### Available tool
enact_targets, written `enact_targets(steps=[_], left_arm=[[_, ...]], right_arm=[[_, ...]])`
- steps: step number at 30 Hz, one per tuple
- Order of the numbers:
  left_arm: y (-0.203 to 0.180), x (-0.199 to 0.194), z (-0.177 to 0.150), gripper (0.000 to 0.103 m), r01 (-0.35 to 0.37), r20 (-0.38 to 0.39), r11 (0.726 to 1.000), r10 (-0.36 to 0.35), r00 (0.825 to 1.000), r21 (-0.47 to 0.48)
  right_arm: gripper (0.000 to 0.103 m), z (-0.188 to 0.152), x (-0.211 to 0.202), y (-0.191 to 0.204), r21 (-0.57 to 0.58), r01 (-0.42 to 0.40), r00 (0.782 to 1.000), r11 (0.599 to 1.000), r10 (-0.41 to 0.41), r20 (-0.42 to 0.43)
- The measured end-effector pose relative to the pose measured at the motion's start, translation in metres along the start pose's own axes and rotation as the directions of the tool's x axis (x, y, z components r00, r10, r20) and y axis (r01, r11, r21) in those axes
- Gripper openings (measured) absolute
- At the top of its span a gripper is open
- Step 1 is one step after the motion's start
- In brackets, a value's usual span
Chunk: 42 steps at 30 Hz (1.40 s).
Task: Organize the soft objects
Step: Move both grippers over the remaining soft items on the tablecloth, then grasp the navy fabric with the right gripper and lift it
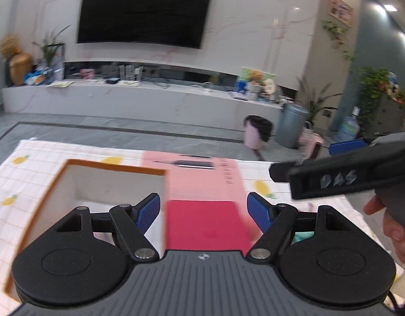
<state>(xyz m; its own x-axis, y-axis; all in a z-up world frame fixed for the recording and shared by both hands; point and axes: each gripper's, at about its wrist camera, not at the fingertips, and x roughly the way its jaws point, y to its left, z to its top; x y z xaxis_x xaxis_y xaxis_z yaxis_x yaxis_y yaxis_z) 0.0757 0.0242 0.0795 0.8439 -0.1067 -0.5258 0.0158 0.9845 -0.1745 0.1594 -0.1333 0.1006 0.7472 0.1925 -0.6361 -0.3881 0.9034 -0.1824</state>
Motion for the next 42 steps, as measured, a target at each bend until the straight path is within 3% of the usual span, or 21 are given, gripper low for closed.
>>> enact_targets(steps=[4,8,14,15,17,20,23,26,29,31,35,39,42], left_arm=[[-0.034,0.007,-0.020,0.089,0.036,0.022,0.999,-0.037,0.999,0.033],[-0.058,0.017,-0.053,0.089,0.116,-0.009,0.990,-0.115,0.993,0.085],[-0.080,0.041,-0.109,0.089,0.174,-0.120,0.968,-0.154,0.981,0.181],[-0.083,0.045,-0.115,0.089,0.176,-0.129,0.965,-0.153,0.980,0.193],[-0.084,0.050,-0.123,0.089,0.192,-0.140,0.961,-0.166,0.976,0.198],[-0.083,0.061,-0.130,0.089,0.238,-0.148,0.956,-0.215,0.965,0.168],[-0.080,0.063,-0.136,0.089,0.259,-0.144,0.954,-0.238,0.961,0.151],[-0.080,0.065,-0.139,0.089,0.273,-0.160,0.952,-0.251,0.955,0.136],[-0.073,0.068,-0.140,0.089,0.351,-0.182,0.933,-0.333,0.925,0.078],[-0.072,0.069,-0.142,0.089,0.378,-0.196,0.924,-0.362,0.911,0.050],[-0.072,0.068,-0.147,0.088,0.371,-0.201,0.927,-0.353,0.914,0.055],[-0.067,0.066,-0.149,0.088,0.376,-0.211,0.926,-0.360,0.909,0.037],[-0.063,0.064,-0.147,0.087,0.366,-0.203,0.930,-0.353,0.913,0.027]], right_arm=[[0.100,-0.036,0.003,-0.030,-0.050,0.178,0.984,0.983,-0.179,-0.002],[0.100,-0.072,0.010,-0.059,0.013,0.249,0.969,0.968,-0.249,-0.013],[0.100,-0.115,0.058,-0.084,0.197,0.117,0.988,0.973,-0.094,-0.121],[0.094,-0.120,0.068,-0.085,0.224,0.085,0.989,0.971,-0.056,-0.136],[0.084,-0.127,0.082,-0.087,0.281,0.029,0.985,0.959,0.020,-0.173],[0.084,-0.135,0.104,-0.086,0.364,0.013,0.968,0.931,0.079,-0.237],[0.082,-0.139,0.122,-0.081,0.396,-0.016,0.961,0.918,0.123,-0.246],[0.066,-0.141,0.138,-0.072,0.363,-0.010,0.955,0.932,0.116,-0.273],[0.049,-0.145,0.150,-0.067,0.332,-0.079,0.945,0.940,0.177,-0.276],[0.048,-0.147,0.154,-0.063,0.295,-0.087,0.944,0.952,0.173,-0.282],[0.026,-0.154,0.166,-0.060,0.276,-0.053,0.925,0.960,0.152,-0.349],[0.007,-0.155,0.162,-0.061,0.258,-0.050,0.924,0.965,0.143,-0.354],[0.004,-0.159,0.149,-0.062,0.289,-0.081,0.906,0.954,0.191,-0.379]])
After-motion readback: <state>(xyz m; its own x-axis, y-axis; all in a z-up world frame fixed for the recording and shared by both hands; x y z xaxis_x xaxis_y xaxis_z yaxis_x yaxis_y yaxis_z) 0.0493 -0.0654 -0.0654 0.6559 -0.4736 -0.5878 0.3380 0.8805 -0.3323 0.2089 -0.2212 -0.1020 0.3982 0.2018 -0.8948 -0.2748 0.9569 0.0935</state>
